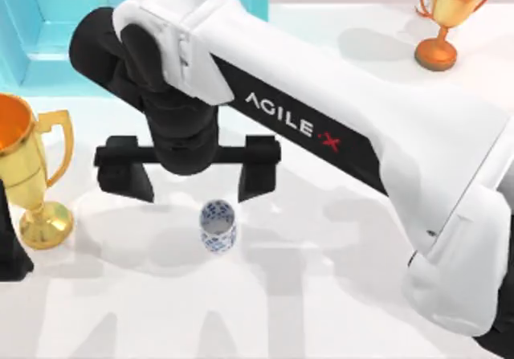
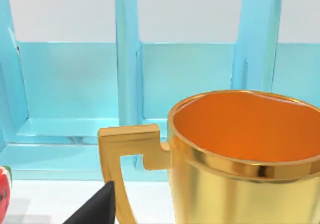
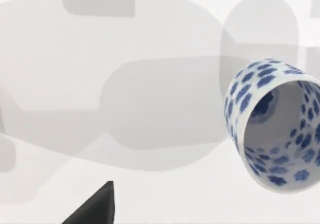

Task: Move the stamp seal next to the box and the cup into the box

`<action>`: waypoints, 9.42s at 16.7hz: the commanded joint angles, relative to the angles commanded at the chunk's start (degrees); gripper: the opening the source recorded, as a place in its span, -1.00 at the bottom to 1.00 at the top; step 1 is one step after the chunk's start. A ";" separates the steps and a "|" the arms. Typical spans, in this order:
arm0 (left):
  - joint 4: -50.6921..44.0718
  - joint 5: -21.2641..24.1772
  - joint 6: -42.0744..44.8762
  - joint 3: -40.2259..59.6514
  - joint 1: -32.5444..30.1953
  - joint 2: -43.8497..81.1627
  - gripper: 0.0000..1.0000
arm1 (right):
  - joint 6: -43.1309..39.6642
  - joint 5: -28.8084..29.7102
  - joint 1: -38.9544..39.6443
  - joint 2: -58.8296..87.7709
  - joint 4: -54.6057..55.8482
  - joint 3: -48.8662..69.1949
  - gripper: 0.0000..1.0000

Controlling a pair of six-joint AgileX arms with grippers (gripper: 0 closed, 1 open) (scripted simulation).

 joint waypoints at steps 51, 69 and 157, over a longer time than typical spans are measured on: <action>0.00 0.00 0.00 0.00 0.00 0.00 1.00 | -8.63 -0.86 -8.25 -25.62 13.14 -38.33 -1.00; 0.00 0.00 0.00 0.00 0.00 0.00 1.00 | -44.35 -4.09 -43.22 -42.25 17.43 -59.32 -1.00; 0.00 0.00 0.00 0.00 0.00 0.00 1.00 | -90.55 -8.34 -89.78 -65.12 16.86 -79.94 1.00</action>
